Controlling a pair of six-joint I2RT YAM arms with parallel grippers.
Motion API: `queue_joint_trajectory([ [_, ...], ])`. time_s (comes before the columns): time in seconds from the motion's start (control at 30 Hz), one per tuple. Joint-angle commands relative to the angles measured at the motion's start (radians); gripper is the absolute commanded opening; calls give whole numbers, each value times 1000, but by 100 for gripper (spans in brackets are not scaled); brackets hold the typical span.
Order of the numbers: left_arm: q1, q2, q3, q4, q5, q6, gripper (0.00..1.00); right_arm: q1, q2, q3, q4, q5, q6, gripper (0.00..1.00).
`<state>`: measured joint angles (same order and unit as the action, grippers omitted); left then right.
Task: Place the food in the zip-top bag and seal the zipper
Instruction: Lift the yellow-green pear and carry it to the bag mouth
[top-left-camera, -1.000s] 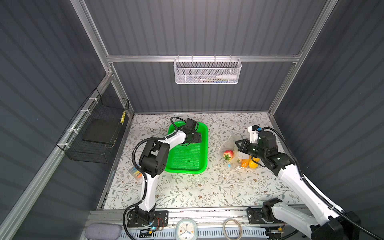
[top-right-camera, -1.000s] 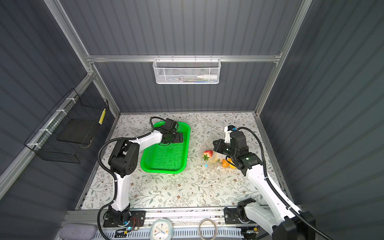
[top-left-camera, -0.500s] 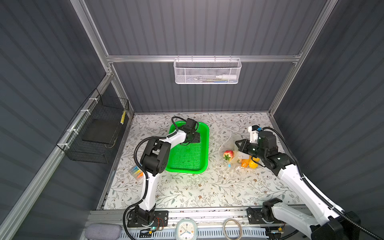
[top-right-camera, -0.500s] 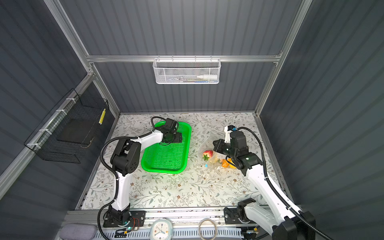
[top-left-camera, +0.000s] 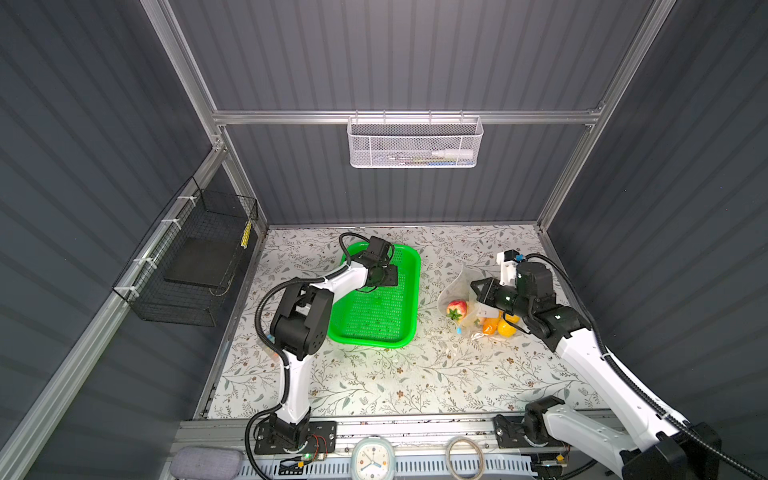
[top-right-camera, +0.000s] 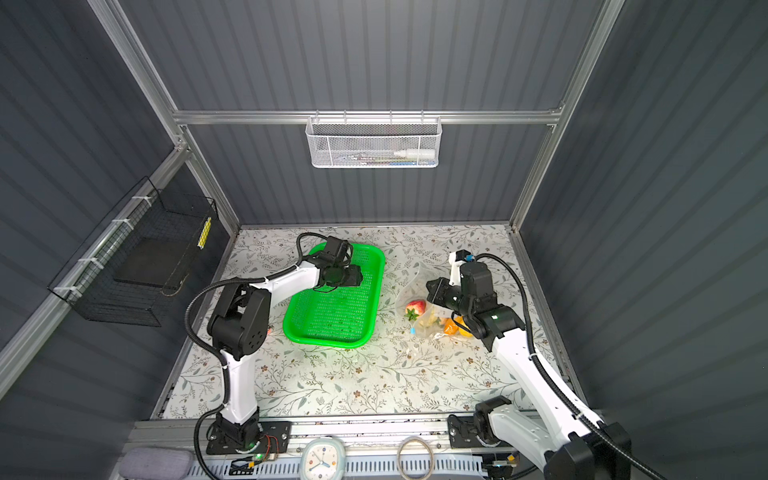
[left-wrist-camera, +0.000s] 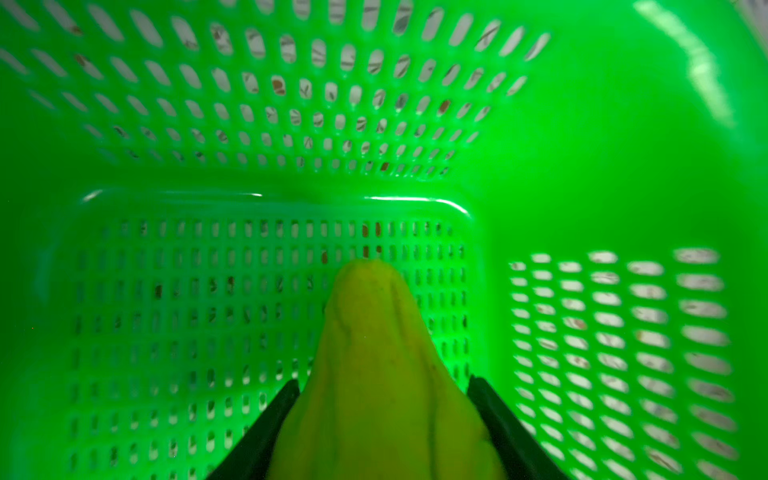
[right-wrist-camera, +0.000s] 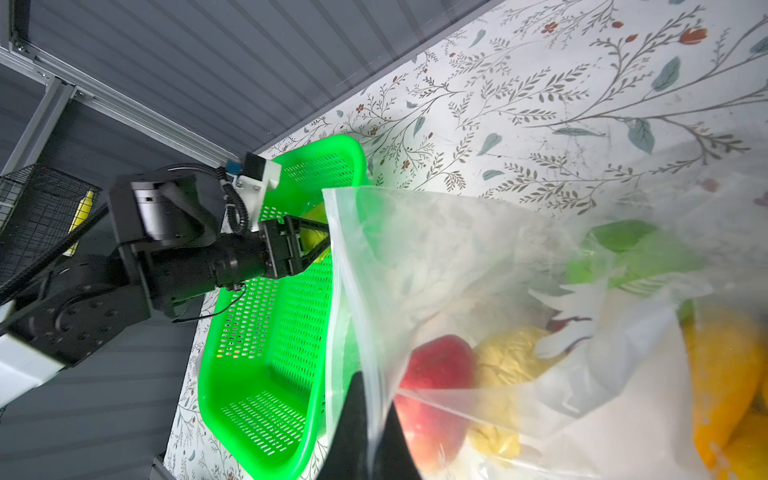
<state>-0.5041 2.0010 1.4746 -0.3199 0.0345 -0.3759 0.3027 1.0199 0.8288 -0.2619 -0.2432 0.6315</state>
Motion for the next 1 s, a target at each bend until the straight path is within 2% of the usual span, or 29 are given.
queue_joint_trajectory([
  [0.0,1,-126,-40,64,70,4,59,1,-3,2,18,8,15,0],
  [0.2,-14,-280,-142,184,218,-38,58,1,-1,-18,47,16,38,0],
  [0.37,-57,-340,-160,239,383,-23,58,1,2,-30,68,23,57,0],
  [0.63,-195,-368,-131,210,454,57,58,1,29,-24,96,9,71,0],
  [0.97,-261,-289,-70,161,538,85,58,1,45,-14,132,-8,79,0],
])
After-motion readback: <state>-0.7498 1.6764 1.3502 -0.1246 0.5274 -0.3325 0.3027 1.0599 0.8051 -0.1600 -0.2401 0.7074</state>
